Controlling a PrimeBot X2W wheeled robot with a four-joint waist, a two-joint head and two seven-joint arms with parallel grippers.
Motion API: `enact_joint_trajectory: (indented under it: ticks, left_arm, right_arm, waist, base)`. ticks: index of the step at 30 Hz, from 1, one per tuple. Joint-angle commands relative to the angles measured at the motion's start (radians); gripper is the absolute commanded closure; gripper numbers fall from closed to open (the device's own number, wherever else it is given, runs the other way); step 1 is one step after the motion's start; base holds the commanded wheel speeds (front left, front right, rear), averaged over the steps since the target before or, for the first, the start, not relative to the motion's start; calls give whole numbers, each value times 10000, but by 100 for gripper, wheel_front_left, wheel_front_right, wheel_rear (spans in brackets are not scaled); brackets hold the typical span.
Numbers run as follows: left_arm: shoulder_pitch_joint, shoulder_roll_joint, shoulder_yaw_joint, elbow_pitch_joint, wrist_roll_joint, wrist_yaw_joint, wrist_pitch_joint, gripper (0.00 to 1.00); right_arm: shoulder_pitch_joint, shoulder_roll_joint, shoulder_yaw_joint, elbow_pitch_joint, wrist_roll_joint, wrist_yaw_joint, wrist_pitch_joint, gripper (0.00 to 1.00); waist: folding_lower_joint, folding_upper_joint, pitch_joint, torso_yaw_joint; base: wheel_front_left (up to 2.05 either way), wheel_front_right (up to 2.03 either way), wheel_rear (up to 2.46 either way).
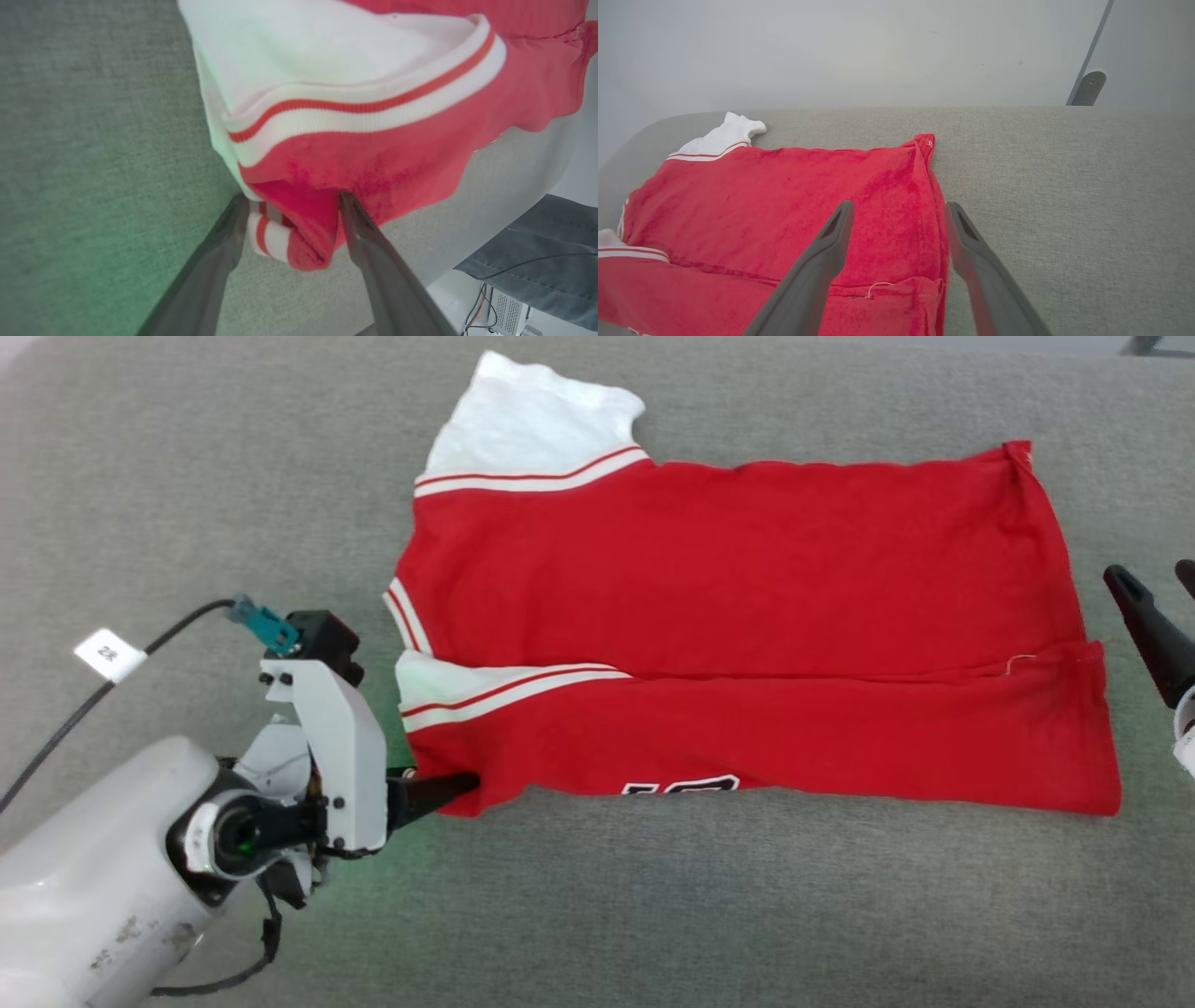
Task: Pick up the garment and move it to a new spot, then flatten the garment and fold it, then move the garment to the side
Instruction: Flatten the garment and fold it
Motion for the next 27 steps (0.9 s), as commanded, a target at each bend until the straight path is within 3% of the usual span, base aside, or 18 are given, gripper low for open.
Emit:
enact_joint_trajectory:
  ticks: [1, 4, 5, 6, 8, 12, 16, 20, 27]
  left_arm:
    - [240, -146, -138, 217, -42, -87, 53, 0]
    - [400, -351, -147, 699, -203, -364, 31, 3]
    - [440, -457, -150, 841, -239, -435, -8, 35]
    - [502, -557, -147, 944, -311, -494, -50, 53]
    - [603, -754, -149, 1181, -434, -730, -68, 100]
    - [769, -959, -197, 1325, -474, -1095, -141, 100]
    - [714, -1083, -208, 1356, -329, -1309, -305, 100]
    - [548, -1177, -159, 1298, -218, -1465, -445, 100]
    - [249, -1407, -173, 1341, 72, -1571, -647, 100]
  right_arm:
    - [-16, -56, -85, -55, -2, -8, 31, 0]
    - [114, -117, -230, -210, 30, -8, 129, 0]
    - [164, -151, -267, -240, 47, -8, 169, 0]
    - [209, -204, -296, -258, 58, -10, 248, 0]
    - [299, -346, -255, -320, 123, -8, 541, 0]
    - [796, -849, 131, -617, 306, -10, 1876, 0]
    - [1203, -1920, 843, -1205, 779, -8, 3629, 0]
    - [1090, -2539, 1222, -1438, 1018, -8, 4817, 0]
    - [477, -2201, 1908, -368, 409, -8, 5279, 0]
  waist:
    - [0, -1, 176, -232]
    - [0, -1, 208, -316]
    - [0, -1, 208, -343]
    - [0, -1, 197, -367]
    - [0, -1, 175, -393]
    - [0, -1, 100, -395]
    - [0, -1, 110, -286]
    - [0, -1, 265, -164]
    - [0, -1, 566, 104]
  base:
    - [0, 0, 0]
    - [0, 0, 0]
    - [0, 0, 0]
    - [0, 0, 0]
    - [0, 0, 0]
    - [0, 0, 0]
    - [0, 0, 0]
    - [0, 0, 0]
    - [0, 0, 0]
